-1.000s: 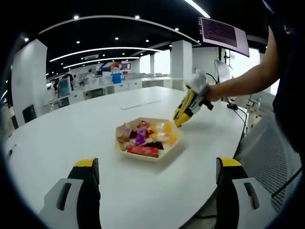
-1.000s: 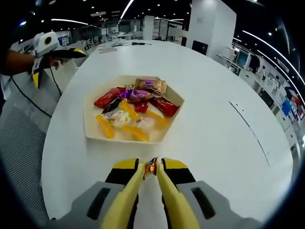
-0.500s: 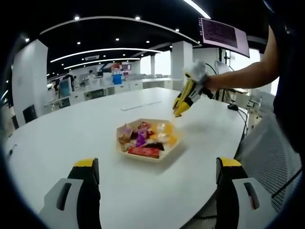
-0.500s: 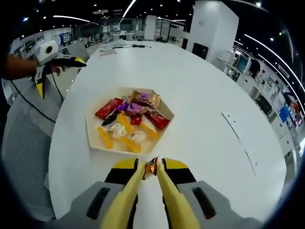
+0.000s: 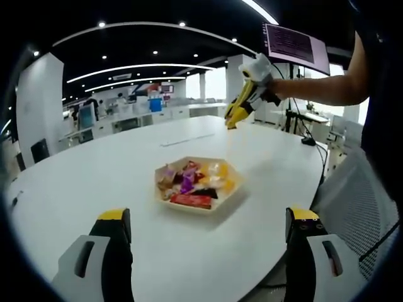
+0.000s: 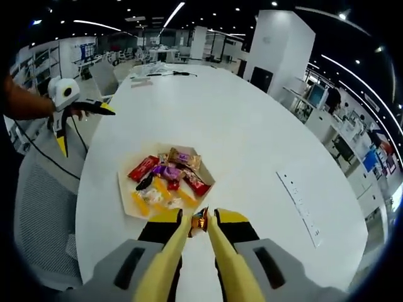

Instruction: Place the target food into the container with the food tongs after gripping and lifting it, then release it inside without dropping or visibly crushing the food.

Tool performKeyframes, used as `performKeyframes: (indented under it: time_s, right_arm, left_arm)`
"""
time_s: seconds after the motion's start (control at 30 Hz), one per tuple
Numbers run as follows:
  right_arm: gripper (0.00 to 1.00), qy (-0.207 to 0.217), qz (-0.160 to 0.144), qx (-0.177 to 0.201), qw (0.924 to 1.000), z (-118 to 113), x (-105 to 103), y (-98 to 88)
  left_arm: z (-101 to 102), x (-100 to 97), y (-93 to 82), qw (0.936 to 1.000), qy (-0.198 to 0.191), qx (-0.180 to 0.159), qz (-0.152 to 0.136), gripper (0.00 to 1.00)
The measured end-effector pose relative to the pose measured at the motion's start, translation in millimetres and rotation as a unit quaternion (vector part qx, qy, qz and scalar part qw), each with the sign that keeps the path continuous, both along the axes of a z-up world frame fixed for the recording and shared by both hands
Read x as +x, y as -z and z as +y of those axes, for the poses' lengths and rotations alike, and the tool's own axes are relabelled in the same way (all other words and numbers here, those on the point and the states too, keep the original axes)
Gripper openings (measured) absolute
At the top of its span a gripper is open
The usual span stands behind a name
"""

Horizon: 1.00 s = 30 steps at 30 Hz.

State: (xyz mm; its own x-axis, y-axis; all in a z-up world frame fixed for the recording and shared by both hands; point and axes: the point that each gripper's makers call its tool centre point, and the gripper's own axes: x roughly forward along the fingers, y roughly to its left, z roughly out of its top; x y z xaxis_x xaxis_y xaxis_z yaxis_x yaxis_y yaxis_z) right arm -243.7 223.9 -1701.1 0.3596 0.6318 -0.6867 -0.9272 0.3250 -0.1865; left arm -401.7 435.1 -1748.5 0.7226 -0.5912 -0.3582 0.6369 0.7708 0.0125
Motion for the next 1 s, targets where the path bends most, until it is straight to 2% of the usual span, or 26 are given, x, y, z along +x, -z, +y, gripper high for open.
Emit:
performKeyframes:
  time_s: [0.47, 1.0]
  right_arm:
    - [0.19, -0.002, -0.004, 0.003, 1.0000, 6.3, -1.3, -2.8]
    - [0.19, -0.038, -0.006, 0.015, 0.9991, 59.5, -8.5, -11.2]
  left_arm:
    - [-0.2, -0.3, -0.4, 1.0000, -0.001, 0.001, 0.000, 0.99]
    - [2.3, 1.0, -3.2, 0.9999, -0.007, -0.005, -0.006, 0.98]
